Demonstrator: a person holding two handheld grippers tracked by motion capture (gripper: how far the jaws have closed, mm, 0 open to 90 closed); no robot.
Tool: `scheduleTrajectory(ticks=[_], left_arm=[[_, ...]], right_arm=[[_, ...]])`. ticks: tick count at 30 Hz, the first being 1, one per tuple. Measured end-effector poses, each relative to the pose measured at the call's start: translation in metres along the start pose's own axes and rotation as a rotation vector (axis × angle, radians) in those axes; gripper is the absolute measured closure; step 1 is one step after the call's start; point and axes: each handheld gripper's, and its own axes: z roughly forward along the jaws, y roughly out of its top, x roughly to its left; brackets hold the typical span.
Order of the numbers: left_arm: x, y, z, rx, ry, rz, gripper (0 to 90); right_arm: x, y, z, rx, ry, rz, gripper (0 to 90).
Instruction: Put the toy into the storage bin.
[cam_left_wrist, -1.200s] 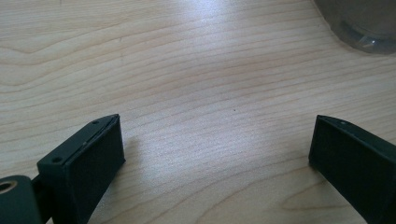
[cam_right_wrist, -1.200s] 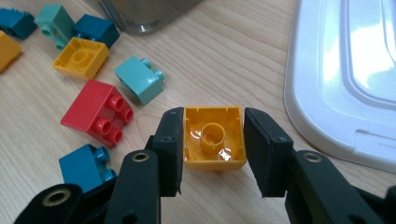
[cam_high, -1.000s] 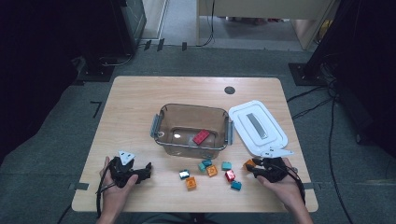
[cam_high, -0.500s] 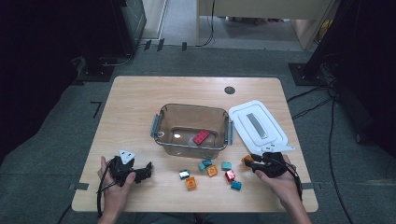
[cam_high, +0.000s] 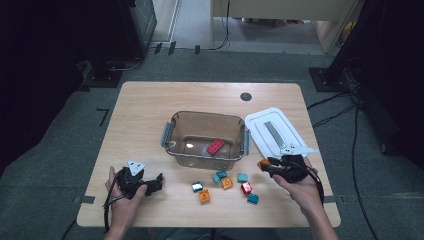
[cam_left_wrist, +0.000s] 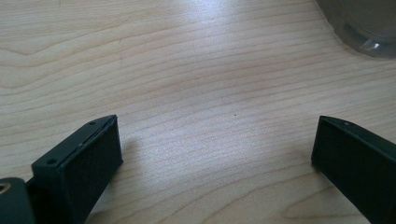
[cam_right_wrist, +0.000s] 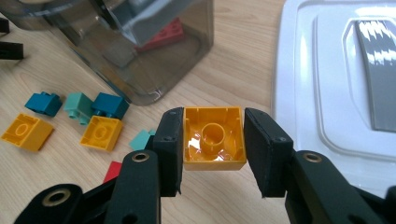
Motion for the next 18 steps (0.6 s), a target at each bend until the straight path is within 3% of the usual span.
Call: scheduleTrajectory(ticks=[9, 18], left_arm=[[0.000, 0.000, 0.000, 0.000, 0.000, -0.001, 1.3], [0.000, 0.000, 0.000, 0.000, 0.001, -0.001, 1.3]], right_arm=[[0.002, 0.015, -0.005, 0.001, -0.007, -0.013, 60.3], [0.013, 0.040, -0.012, -0.006, 0.002, -0.057, 60.4]])
